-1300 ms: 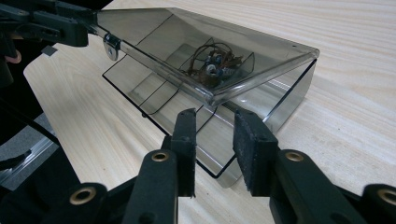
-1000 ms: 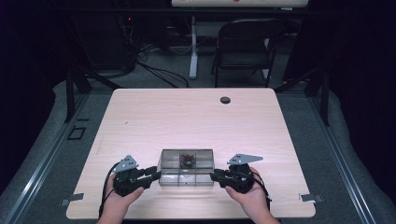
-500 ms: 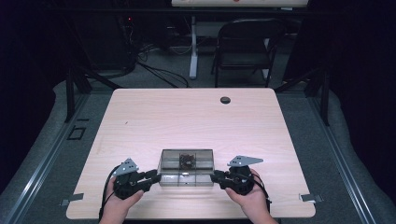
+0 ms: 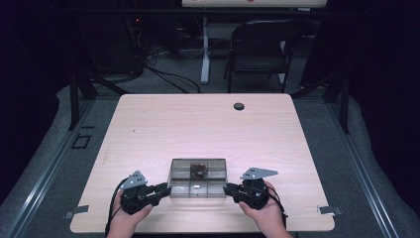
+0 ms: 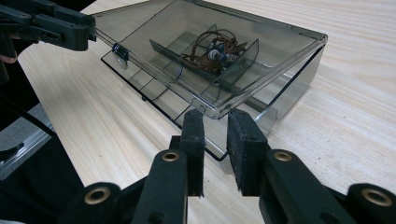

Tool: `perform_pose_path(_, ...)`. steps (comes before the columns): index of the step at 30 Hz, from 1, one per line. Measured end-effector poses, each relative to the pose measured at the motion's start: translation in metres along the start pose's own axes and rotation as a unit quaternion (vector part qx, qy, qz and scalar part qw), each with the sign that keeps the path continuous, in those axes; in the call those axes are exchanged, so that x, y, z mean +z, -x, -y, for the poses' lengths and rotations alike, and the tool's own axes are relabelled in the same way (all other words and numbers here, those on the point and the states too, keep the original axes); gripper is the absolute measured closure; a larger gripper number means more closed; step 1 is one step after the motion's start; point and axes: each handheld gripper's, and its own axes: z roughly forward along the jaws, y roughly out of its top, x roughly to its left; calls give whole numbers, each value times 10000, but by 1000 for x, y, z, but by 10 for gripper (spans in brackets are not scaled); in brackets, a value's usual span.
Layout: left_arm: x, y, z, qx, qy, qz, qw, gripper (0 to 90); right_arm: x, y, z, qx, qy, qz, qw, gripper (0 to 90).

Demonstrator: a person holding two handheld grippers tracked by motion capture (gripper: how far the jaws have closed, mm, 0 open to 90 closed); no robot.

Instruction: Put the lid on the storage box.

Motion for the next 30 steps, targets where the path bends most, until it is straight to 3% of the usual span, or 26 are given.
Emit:
perform_pose_path(18, 5, 1, 7, 74, -148, -39, 9999, 726, 5, -1, 10, -64, -79, 59, 9999, 771)
perform_pose_path(30, 9, 1, 13, 125, -260, -75, 9996, 724, 9, 0, 18, 21, -71, 61, 10000, 757)
